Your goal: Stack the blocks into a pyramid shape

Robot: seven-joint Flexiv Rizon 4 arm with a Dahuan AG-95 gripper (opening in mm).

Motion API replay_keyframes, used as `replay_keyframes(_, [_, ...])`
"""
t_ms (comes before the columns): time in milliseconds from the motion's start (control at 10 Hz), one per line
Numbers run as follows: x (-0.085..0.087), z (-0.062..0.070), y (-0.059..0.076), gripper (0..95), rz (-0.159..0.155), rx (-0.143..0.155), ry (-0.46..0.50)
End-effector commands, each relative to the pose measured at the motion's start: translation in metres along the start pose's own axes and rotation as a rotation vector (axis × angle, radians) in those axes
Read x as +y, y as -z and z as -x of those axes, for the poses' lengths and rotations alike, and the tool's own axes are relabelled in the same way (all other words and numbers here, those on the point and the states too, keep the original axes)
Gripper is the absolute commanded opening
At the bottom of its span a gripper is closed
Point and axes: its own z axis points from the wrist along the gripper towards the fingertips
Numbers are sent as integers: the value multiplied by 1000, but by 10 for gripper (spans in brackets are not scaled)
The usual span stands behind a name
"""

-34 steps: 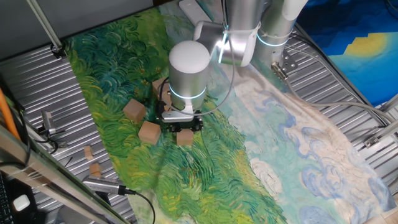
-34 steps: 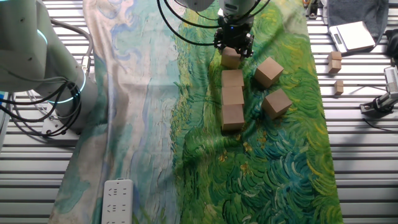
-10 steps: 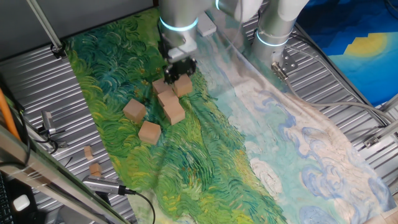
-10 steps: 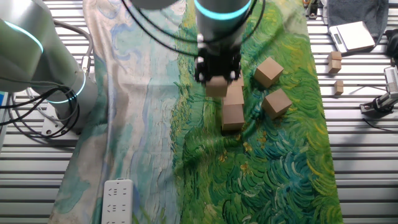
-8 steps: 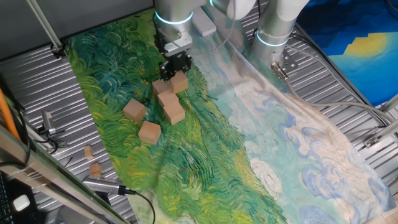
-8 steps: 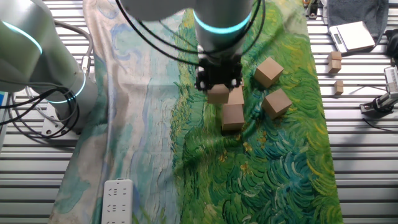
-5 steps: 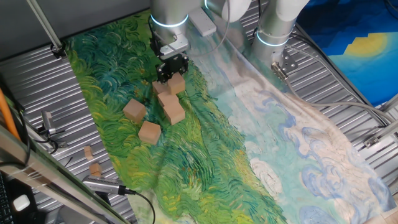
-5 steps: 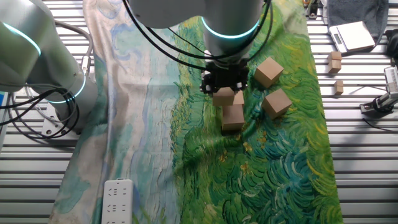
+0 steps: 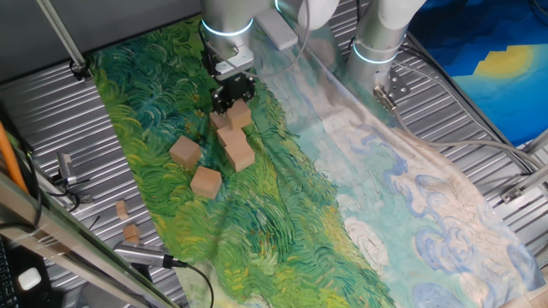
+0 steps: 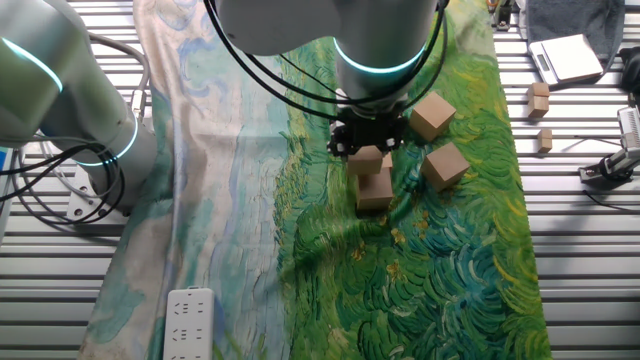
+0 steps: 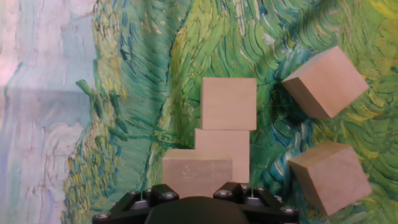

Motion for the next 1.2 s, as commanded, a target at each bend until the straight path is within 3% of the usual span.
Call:
replay_keyframes(100, [-1,-1,-1,0,0,-1,5])
replay_keyframes(1200, [-9,-3,-11,0,-5,-7,13])
